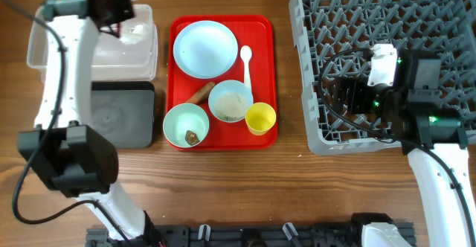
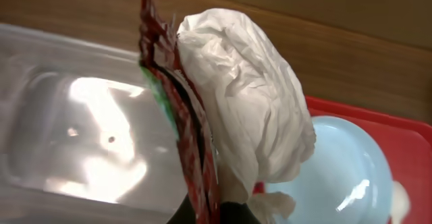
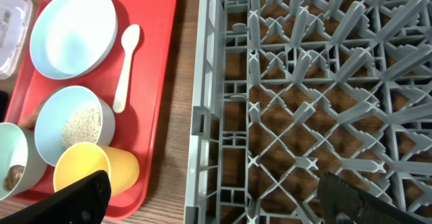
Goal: Sort waste into correct bins and load items into the dishwasher rack
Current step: 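Carry the wrapper and tissue left and drop them into the clear bin, then move the left gripper to the green bowl and grasp its rim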
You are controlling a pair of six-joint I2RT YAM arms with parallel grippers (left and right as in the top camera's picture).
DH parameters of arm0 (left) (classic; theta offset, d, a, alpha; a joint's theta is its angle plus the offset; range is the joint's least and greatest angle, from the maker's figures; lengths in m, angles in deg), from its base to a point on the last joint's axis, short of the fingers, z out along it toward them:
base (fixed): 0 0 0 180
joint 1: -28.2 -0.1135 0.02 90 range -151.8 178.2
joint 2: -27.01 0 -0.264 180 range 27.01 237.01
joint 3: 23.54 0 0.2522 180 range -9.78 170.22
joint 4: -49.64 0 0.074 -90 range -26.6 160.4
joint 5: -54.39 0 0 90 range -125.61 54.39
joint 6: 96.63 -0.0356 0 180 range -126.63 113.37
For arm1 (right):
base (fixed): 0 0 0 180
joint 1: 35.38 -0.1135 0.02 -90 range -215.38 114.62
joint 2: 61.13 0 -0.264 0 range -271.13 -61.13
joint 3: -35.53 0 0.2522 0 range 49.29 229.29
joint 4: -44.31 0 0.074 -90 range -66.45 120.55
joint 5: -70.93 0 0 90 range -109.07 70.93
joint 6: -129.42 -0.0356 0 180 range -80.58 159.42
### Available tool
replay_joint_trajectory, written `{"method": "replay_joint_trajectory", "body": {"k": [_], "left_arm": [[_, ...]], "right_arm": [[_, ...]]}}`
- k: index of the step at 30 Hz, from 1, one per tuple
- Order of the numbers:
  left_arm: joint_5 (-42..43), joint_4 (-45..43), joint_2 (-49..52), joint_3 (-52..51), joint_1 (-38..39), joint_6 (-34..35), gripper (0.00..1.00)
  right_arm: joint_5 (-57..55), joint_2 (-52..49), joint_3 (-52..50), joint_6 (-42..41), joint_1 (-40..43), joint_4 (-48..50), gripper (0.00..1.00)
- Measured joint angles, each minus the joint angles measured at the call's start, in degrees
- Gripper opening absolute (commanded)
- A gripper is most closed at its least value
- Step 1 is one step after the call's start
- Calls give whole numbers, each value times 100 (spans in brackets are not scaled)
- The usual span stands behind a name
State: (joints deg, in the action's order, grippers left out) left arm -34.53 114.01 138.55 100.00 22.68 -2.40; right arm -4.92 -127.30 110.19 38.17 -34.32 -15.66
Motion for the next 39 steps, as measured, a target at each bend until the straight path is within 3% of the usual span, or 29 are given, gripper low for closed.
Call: {"method": "replay_joint_trajectory", "body": {"k": [6,7,10,11,12,24,31,34,39], "left_arm": [[-48,31,162,0,-612,0,4],[-63,68,221,0,-678,2,9],[-83,186,398,0,-758,-11,59],[-83,262,470,0,-758,7,86],[-81,334,525,0,-752,42,100],[-81,658,579,0,-719,81,100],[-68,925,483,0,-632,83,94],[59,1025,146,-2,-452,81,100],[396,1624,-743,2,20,83,100]], "right_arm": [[0,0,0,0,0,7,100],[0,0,0,0,0,15,100],[0,-15,0,0,0,20,100],[0,-28,0,0,0,20,100],[0,-42,0,0,0,20,100],[0,-74,0,0,0,20,100],[0,-74,0,0,0,20,100],[0,-74,0,0,0,22,100],[0,-74,0,0,0,22,100]]}}
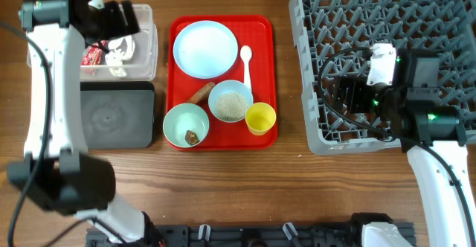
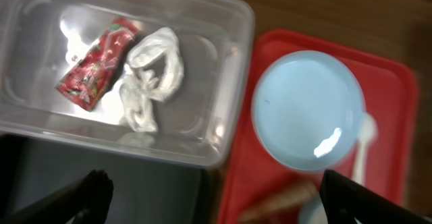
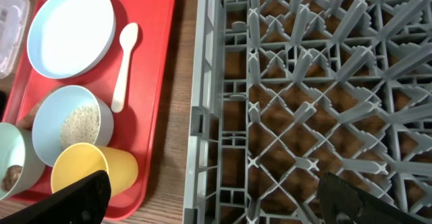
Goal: Sort waste into correct bins and load items into the dishwasher rack
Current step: 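Move the left gripper to the green bowl and grasp its rim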
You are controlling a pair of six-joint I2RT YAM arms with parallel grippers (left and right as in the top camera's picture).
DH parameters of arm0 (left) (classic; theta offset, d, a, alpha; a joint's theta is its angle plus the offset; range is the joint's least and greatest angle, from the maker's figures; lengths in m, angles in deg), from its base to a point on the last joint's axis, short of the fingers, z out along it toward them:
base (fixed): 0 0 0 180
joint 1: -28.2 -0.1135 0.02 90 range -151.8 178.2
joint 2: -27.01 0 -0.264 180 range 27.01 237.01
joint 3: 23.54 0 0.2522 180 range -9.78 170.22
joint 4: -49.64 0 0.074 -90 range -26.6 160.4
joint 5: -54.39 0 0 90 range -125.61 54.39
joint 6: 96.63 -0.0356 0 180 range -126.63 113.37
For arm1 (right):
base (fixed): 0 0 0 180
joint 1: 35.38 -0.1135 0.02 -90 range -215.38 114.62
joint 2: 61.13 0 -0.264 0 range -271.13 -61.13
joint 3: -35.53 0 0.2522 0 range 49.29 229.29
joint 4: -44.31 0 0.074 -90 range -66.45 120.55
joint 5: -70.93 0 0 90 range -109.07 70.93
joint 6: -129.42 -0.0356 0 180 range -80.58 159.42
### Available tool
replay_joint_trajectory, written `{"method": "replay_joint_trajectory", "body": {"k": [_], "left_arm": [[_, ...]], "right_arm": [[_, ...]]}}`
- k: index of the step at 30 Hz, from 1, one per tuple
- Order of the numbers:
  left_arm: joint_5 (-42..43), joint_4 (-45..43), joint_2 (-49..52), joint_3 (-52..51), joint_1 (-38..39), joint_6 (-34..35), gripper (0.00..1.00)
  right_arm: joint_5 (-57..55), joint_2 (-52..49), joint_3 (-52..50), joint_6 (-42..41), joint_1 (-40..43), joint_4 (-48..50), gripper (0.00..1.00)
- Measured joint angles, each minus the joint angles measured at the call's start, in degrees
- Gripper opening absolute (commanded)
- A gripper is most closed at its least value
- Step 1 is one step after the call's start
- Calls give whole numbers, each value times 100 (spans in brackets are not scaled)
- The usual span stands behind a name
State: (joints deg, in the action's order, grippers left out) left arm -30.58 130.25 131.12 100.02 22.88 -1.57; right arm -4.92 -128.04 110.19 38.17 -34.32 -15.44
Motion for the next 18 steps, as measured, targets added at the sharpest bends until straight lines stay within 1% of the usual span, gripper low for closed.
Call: {"method": "replay_joint_trajectory", "body": {"k": [2,5,9,12,15,18], "left_arm": [[94,400,-262,0,195,4,100],[186,1174,-385,9,422,341,100],[192,1591,-363,-175,595,835,100],[186,1624,-363,-498,820,1058,100],[59,1528,-363,-1032,1244,1298,100],[-22,1263,-385,-1499,1637,1419,100]], "right_arm": [[0,0,0,0,0,9,100],[0,0,0,0,0,11,100],[0,0,0,0,0,13,99],[0,-2,0,0,0,20,100],[0,-2,0,0,0,20,100],[0,-2,0,0,0,20,100]]}}
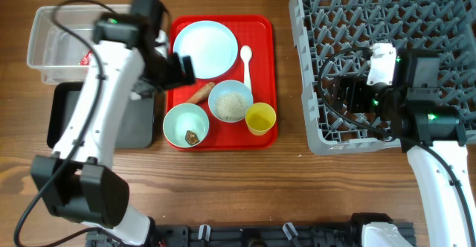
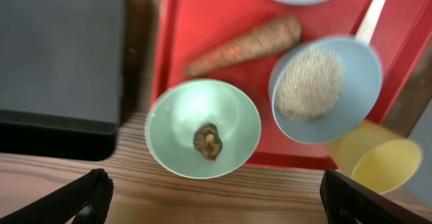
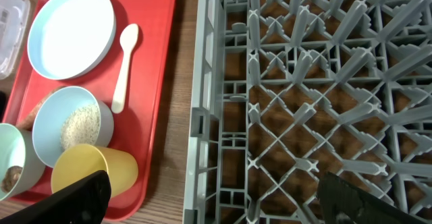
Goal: Sort waste into correct bins and load items into the dishwasher rack
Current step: 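Move the left gripper to the green bowl and grasp its rim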
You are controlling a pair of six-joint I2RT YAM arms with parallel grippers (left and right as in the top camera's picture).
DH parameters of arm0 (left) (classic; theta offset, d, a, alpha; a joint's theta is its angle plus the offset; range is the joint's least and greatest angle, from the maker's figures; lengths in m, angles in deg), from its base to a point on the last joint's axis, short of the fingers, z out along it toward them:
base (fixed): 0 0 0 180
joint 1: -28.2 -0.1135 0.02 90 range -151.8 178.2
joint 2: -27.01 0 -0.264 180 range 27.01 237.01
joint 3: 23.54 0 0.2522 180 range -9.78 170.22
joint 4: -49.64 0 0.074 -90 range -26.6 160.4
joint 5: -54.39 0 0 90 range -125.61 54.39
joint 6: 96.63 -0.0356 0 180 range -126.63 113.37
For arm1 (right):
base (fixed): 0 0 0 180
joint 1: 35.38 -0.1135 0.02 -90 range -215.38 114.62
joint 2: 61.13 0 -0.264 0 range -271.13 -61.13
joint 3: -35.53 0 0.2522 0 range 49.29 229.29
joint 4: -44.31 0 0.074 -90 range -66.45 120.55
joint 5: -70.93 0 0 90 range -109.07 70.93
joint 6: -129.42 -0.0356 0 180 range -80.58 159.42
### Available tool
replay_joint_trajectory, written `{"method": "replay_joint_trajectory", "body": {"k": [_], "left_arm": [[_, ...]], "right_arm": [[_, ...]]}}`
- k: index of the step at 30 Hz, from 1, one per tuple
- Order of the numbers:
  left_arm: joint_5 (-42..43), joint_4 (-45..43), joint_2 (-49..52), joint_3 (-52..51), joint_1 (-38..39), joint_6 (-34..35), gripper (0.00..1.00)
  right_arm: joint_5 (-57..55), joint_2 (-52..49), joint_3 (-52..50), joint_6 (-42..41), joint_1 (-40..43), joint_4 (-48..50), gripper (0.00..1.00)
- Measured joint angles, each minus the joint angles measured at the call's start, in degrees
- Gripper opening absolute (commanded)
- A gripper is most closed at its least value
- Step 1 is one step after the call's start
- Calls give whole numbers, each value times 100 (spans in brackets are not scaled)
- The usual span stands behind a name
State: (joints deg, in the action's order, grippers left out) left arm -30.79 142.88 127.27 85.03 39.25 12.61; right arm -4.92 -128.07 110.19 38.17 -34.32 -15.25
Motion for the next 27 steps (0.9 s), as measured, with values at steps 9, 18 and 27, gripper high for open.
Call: {"method": "replay_joint_trajectory", "body": {"k": [9,18,27], "left_arm": [[-68,-813,-223,-1200,1104,-251,85],[-66,-2028,-238,-2603,1537,-817,72],[-70,-3237,-238,-3670,1537,-962,41]], "right_arm": [[0,0,0,0,0,190,100],[0,0,0,0,0,190,100],[0,0,0,0,0,192,100]]}}
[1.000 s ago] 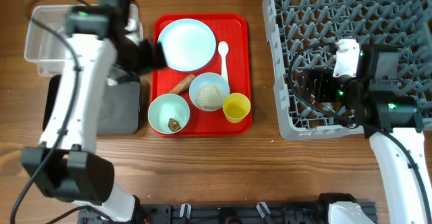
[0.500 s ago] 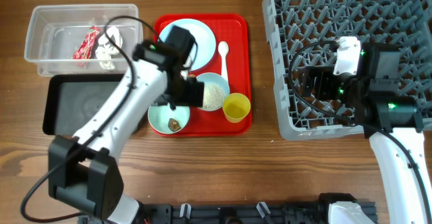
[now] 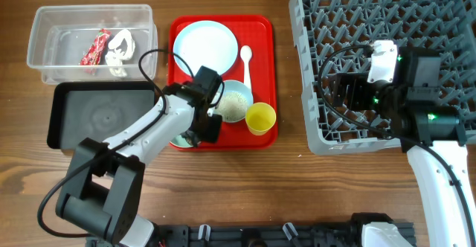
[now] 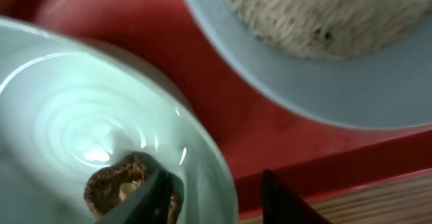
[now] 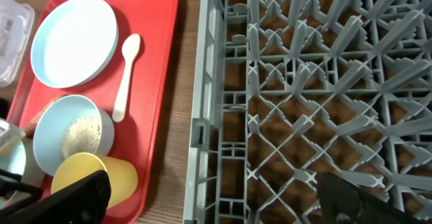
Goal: Sort waste into correct bins and load items into the dishwasher rack
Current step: 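Move the left gripper to the green bowl and grasp its rim, then carry the green bowl over the black tray and tip out the mushroom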
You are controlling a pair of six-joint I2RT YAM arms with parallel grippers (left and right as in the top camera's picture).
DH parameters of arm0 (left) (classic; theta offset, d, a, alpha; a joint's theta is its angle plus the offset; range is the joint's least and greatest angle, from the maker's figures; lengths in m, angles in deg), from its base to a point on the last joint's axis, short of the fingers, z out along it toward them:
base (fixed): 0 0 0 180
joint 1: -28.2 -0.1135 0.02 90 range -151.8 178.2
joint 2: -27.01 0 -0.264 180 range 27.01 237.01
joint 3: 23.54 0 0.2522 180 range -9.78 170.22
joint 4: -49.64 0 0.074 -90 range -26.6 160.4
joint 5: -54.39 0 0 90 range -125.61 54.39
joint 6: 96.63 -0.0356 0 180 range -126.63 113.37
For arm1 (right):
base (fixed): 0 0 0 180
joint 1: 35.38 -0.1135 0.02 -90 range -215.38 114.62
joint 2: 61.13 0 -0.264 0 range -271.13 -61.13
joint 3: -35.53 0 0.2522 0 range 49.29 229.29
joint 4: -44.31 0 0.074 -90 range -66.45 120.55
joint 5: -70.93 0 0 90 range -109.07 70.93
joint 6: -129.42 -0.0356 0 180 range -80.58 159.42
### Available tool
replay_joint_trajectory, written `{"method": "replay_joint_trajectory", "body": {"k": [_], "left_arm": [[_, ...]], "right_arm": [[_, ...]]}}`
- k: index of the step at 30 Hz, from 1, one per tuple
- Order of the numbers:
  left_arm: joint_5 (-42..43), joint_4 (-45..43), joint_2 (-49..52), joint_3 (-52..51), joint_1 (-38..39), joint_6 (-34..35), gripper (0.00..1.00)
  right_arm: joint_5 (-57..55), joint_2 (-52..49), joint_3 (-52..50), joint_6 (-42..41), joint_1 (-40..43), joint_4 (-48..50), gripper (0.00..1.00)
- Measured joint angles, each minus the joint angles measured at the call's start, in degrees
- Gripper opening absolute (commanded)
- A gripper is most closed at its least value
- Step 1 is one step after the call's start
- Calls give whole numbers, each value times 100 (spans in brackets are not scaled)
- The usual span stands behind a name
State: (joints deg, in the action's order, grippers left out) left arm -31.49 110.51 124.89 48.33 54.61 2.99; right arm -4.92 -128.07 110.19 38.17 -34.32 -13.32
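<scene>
On the red tray (image 3: 265, 30), my left gripper (image 3: 199, 131) is down at the pale green bowl (image 3: 177, 137). In the left wrist view the gripper (image 4: 216, 198) stands open astride the bowl's (image 4: 81, 116) right rim: one finger is inside next to a brown food scrap (image 4: 111, 180), the other outside over the tray. A blue bowl of grains (image 3: 232, 103) touches the gripper's far side. My right gripper (image 5: 212, 200) hangs open and empty over the front left of the grey dishwasher rack (image 3: 387, 24).
The tray also holds a blue plate (image 3: 201, 47), a white spoon (image 3: 245, 62) and a yellow cup (image 3: 260, 117). A clear bin (image 3: 44, 47) at the far left holds a red wrapper (image 3: 95, 47) and white tissue (image 3: 119, 50). A black bin (image 3: 104, 117) sits in front of it.
My left gripper was above the tray with the green bowl and a brown stick of food below it. Now it is low at the green bowl's rim, one finger inside. The right arm is still.
My left gripper first held a red wrapper and white tissue over the clear bin. Then both lay in the bin and the gripper was open above them. It was then over the tray, and now it straddles the green bowl's rim. The right gripper stayed over the rack.
</scene>
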Motion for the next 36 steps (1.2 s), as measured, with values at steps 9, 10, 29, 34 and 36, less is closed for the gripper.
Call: {"method": "replay_joint_trajectory", "body": {"k": [9,10,29,34,36], "left_arm": [[-162,-240,-109,-28,0,-33,4],[-175,-240,-127,-28,0,-33,4],[7,1853,-131,2026,-153,-13,4],[555,1976,-190,2382,-935,-9,4],[918,1993,-243,2385,-1440,-28,4]], "right_arm": [[0,0,0,0,0,-2,100],[0,0,0,0,0,0,100],[0,0,0,0,0,-2,100],[0,0,0,0,0,-2,99],[0,0,0,0,0,-2,100]]}}
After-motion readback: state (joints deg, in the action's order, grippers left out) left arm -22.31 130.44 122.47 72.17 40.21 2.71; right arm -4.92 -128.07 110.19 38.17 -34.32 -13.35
